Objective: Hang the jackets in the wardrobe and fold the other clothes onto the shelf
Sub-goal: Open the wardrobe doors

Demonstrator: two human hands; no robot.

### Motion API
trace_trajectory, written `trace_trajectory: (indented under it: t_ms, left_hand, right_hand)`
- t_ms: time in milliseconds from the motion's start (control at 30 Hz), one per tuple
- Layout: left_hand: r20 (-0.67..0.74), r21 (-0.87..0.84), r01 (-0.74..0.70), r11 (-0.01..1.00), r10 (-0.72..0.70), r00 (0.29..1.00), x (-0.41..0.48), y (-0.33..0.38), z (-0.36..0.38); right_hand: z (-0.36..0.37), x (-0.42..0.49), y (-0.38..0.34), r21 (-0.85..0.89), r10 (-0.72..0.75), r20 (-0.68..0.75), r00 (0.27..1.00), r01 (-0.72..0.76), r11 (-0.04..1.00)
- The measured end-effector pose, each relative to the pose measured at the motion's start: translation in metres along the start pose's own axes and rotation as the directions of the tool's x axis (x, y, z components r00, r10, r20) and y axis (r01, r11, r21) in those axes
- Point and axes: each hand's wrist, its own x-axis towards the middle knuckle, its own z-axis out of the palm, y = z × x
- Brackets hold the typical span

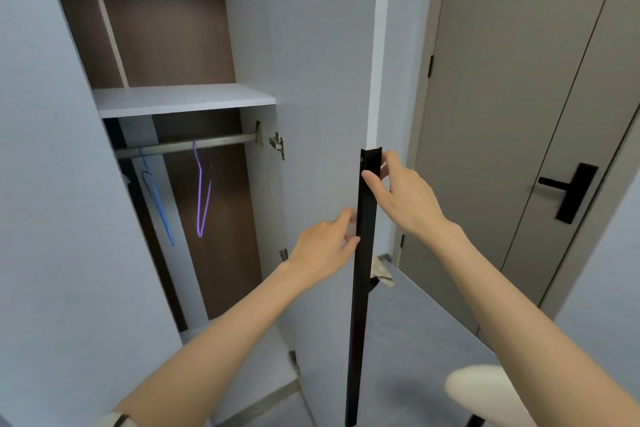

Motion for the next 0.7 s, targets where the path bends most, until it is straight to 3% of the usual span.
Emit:
trace_trajectory:
  t_ms: [200,367,533,700]
  left_hand:
    - [-0.063,0.067,0.003,0.998,0.001,0.998,-0.017,-0.025,-0.010]
    - [-0.187,0.165,0.202,0.965,-0.171,0.967,-0.047,-0.077,-0.033]
    - [-0.359,0.087,0.502,0.861,-0.443,0.822,-0.093,-0.145,-0.066]
    - [-0.375,0.224,0.707,0.671,-0.610,0.698,-0.129,-0.211,-0.104]
  right_hand:
    - [0.005,-0.027,-0.010,-0.036,0.077,-0.170,0.982,-0.084,0.996]
    - [0.033,-0.031,-0.048,-0.085,-0.074,0.003,0.997,0.074,0.994]
    - [0.083,-0.007,-0.092,-0.037,-0.189,0.149,0.971,0.197,0.980]
    - [0.152,0.030,-0.150,0.003,-0.317,0.184,0.931,0.322,0.947]
